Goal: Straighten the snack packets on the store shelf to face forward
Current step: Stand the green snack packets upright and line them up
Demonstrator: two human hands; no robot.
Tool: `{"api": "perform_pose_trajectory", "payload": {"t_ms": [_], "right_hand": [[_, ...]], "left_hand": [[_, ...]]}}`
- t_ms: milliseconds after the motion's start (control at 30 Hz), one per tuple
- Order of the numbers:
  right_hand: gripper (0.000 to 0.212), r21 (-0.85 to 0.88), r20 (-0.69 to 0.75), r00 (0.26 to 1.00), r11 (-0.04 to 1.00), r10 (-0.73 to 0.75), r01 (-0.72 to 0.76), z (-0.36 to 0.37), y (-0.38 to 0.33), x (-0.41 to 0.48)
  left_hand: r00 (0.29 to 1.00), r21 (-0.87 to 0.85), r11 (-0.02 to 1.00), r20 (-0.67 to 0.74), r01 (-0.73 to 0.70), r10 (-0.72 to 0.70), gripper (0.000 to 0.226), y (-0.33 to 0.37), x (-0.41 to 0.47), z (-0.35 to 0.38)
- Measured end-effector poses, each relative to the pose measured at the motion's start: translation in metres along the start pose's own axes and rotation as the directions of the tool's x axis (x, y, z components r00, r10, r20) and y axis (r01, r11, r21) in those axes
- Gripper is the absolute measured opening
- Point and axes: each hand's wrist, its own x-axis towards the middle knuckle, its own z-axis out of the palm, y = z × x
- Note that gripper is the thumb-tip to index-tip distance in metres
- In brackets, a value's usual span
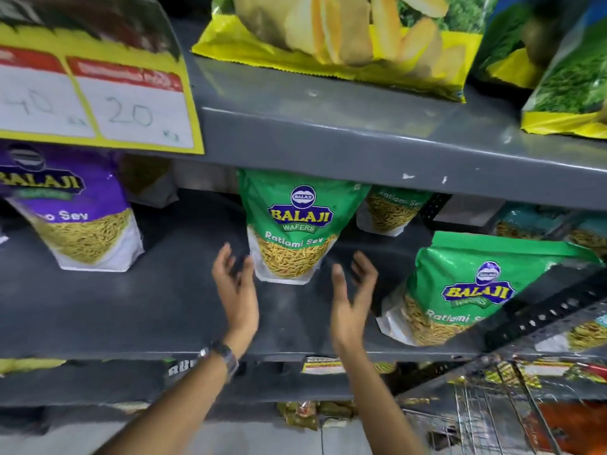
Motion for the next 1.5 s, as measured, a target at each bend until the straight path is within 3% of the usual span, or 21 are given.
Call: {"api": "perform_pose_trajectory", "payload": {"t_ms": [67,133,233,367,533,767,933,1233,1400,1467,1500], "right_hand": [[0.047,0.172,0.075,0.965,0.95,0.25,-0.26,0.014,0.005,0.037],[0.042,0.216,0.17,0.926,0.904,0.338,-0.37,0.02,0.014,0.061],[0.011,0.113,0.296,0.919,0.945,0.262,-0.306,0.026,0.015,0.067],[0.028,0.087,0.238,0.94,0.959,0.244,-0.271,0.027,0.009,0.057],[0.027,0.065,0.198,0.959,0.974,0.203,-0.219,0.003,0.016,0.028],[0.03,0.004,0.149,0.973,0.984,0.175,-0.178,-0.02,0.019,-0.007],[0.032,0.009,0.122,0.976,0.984,0.178,-0.181,-0.025,0.015,-0.021],[0.027,0.033,0.113,0.987,0.993,0.11,-0.114,-0.026,0.021,-0.025],[0.024,0.057,0.036,0.992,0.991,0.118,-0.12,-0.019,0.016,-0.032],[0.018,-0.004,-0.124,0.992,0.999,0.035,-0.036,-0.017,0.017,-0.044],[0.024,-0.074,-0.255,0.962,0.994,-0.095,0.079,-0.014,0.014,-0.051]], "left_hand": [[0.984,0.139,0.99,0.174,0.022,-0.046,0.053,0.003,0.027,0.0],[0.942,0.231,0.972,0.312,0.053,-0.125,0.061,0.003,0.047,0.0],[0.886,0.321,0.939,0.389,0.128,-0.253,0.067,0.004,0.056,-0.001],[0.909,0.346,0.932,0.343,0.111,-0.236,0.04,0.001,0.049,-0.012],[0.906,0.319,0.946,0.383,0.053,-0.18,0.026,0.002,0.022,-0.029],[0.9,0.226,0.968,0.389,0.112,-0.196,0.053,0.006,-0.025,-0.049],[0.888,0.217,0.966,0.405,0.138,-0.218,0.021,0.011,-0.03,-0.048],[0.884,0.254,0.963,0.423,0.093,-0.197,0.024,0.011,-0.028,-0.052],[0.864,0.247,0.965,0.462,0.09,-0.199,0.027,0.012,-0.026,-0.053],[0.86,0.251,0.964,0.471,0.083,-0.197,0.03,0.013,-0.026,-0.056],[0.883,0.244,0.969,0.443,0.049,-0.156,0.032,0.017,-0.026,-0.059]]}}
